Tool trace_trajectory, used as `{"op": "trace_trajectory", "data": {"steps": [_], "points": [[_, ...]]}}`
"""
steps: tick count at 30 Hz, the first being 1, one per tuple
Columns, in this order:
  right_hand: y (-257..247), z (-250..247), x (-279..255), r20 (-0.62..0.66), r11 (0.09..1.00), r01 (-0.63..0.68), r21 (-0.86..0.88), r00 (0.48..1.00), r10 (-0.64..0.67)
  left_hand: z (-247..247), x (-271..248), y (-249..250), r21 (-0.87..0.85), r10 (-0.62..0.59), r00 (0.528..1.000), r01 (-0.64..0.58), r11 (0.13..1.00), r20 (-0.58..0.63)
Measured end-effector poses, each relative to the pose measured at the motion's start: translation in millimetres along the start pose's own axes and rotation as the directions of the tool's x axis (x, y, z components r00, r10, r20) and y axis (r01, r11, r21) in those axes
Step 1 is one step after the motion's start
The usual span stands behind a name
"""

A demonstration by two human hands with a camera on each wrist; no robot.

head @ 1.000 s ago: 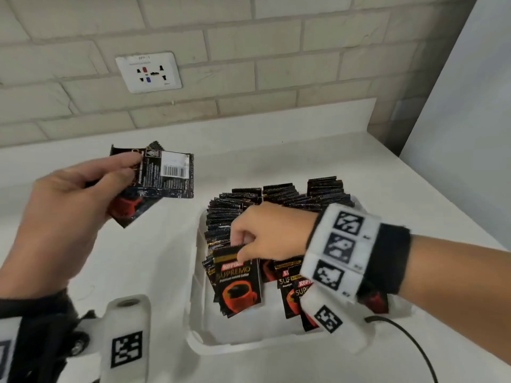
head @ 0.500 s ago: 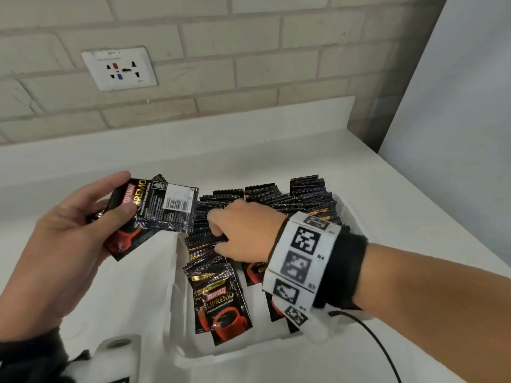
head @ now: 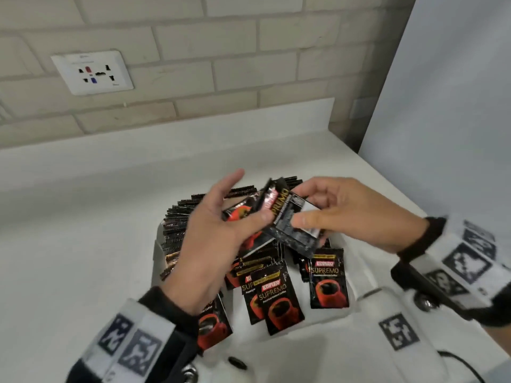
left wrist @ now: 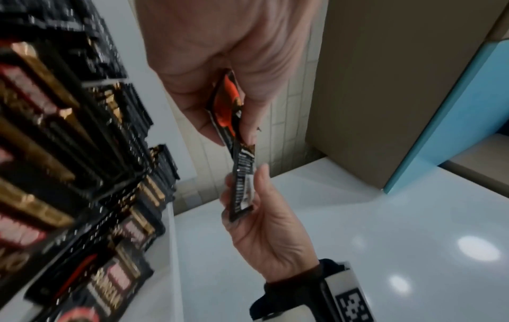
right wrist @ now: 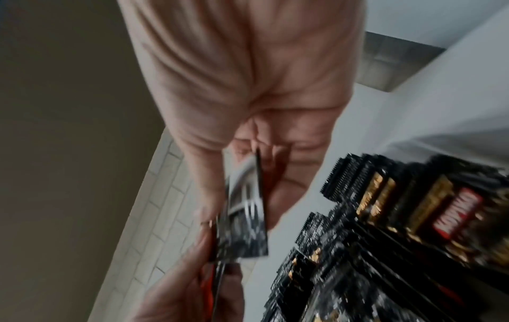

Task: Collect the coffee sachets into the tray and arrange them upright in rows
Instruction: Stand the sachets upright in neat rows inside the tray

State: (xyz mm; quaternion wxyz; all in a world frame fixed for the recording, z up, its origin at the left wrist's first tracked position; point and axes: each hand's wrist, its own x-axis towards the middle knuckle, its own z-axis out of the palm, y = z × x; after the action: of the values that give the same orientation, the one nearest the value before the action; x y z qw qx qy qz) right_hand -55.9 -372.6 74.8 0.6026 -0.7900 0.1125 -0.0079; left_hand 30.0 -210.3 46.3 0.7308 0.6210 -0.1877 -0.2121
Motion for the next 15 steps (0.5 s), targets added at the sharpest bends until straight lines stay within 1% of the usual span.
{"op": "trace_trajectory", "data": {"steps": [3,6,8,10,12,13,15], "points": [[15.9,-1.3,-6.9,-0.110,0.996,0.007,0.091,0.994,0.003,11.8,-2.8,-4.6,-0.021,-0.084,0.995,0.085,0.996,0.047],[29.1,-5.4,-12.4,-0.156,0.992,-0.006,0.127,0.987,0.026,11.7,-4.7,-9.3,-0.071,-0.166,0.982,0.173,0.982,0.092],[34.2,-7.0,-14.5,-0.191,0.987,-0.011,0.163,0.981,0.042,11.0,-5.4,-11.6,-0.077,-0.189,0.976,0.198,0.977,0.109],[38.7,-9.1,-14.8,-0.236,0.972,-0.008,0.237,0.970,0.065,9.5,-5.6,-13.2,-0.081,-0.196,0.974,0.205,0.975,0.110],[41.9,-13.3,-14.5,-0.311,0.940,0.029,0.340,0.947,0.083,8.9,-6.0,-12.8,-0.099,-0.202,0.972,0.214,0.972,0.115],[42.6,-15.5,-14.4,-0.351,0.912,0.067,0.404,0.932,0.087,8.1,-5.9,-12.8,-0.120,-0.207,0.973,0.220,0.968,0.106],[42.0,-17.6,-15.2,-0.395,0.829,0.152,0.538,0.914,0.089,7.5,-6.1,-11.8,-0.174,-0.217,0.974,0.225,0.959,0.064]]}}
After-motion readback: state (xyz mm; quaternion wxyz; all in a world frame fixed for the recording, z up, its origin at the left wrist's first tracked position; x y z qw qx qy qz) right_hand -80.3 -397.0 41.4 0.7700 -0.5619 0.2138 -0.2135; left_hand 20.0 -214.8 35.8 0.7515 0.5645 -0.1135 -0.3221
